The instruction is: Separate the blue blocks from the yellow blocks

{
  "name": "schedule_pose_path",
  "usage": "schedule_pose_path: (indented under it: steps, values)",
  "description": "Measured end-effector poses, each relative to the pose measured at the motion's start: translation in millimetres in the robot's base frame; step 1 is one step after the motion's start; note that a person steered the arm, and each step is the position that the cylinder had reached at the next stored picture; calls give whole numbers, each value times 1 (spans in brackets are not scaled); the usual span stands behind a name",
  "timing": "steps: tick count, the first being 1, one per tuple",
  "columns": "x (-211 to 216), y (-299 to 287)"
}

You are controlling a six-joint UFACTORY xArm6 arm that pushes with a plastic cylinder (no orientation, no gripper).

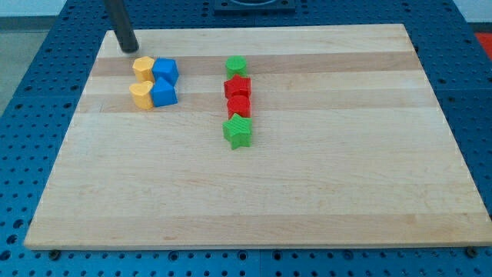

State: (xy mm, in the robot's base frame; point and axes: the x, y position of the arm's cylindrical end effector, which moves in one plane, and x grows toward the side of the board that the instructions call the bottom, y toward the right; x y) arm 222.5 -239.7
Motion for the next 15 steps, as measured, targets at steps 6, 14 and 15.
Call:
schedule_pose_path:
  steps: [6,14,15]
  values:
    - [114,23]
    - [148,77]
    - [183,78]
